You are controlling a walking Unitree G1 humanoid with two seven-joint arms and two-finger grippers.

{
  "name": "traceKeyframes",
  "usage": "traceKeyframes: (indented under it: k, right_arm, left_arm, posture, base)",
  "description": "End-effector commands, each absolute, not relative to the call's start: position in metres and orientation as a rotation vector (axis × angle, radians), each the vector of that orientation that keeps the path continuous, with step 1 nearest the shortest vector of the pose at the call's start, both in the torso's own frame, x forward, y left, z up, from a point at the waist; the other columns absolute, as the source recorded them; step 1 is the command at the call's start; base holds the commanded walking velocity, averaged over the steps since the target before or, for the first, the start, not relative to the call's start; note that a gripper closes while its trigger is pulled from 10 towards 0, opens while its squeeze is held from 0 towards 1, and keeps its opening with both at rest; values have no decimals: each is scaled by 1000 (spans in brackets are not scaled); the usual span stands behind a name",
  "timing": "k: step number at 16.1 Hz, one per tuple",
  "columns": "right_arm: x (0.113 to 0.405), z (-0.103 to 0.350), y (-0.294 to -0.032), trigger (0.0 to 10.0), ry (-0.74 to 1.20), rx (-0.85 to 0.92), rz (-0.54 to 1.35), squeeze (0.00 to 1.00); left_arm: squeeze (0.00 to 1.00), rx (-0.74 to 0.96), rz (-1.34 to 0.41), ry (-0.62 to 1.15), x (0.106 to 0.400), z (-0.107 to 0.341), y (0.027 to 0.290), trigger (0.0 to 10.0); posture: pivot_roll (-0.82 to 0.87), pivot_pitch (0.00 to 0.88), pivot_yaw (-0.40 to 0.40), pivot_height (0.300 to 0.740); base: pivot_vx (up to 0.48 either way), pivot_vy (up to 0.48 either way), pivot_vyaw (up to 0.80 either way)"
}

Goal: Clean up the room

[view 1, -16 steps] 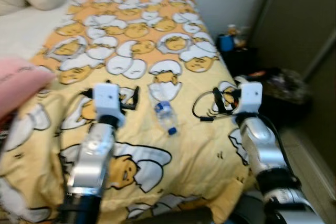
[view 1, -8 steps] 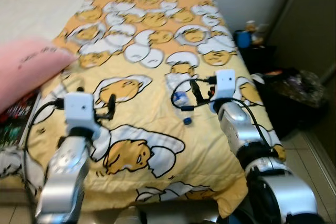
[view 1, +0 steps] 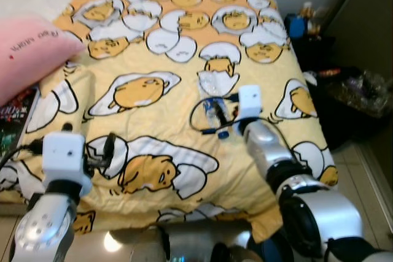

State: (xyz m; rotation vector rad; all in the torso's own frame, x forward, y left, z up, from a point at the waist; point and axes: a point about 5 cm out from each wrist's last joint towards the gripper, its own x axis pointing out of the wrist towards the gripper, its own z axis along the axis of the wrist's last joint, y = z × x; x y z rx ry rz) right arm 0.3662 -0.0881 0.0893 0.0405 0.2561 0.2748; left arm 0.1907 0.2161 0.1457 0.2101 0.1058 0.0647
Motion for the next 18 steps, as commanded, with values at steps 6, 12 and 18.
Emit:
traceKeyframes:
  k: [6,12,18]
  right_arm:
    - [360,79,-76,10000,321,27,304,0]
    - [363,87,-80,0,226,-76,271,0]
    - [365,98,-82,0,109,-60,235,0]
  left_arm:
    - [0,216,49,165,178,150,214,10000]
    - [0,224,-3,154,197,149,208,10000]
    - [0,217,-29,126,216,147,201,10000]
  posture:
    - [404,286,-28,740]
    - [360,245,-10,740]
    - [319,189,-17,740]
  base:
    - [0,0,0]
    - [0,0,0]
    - [0,0,0]
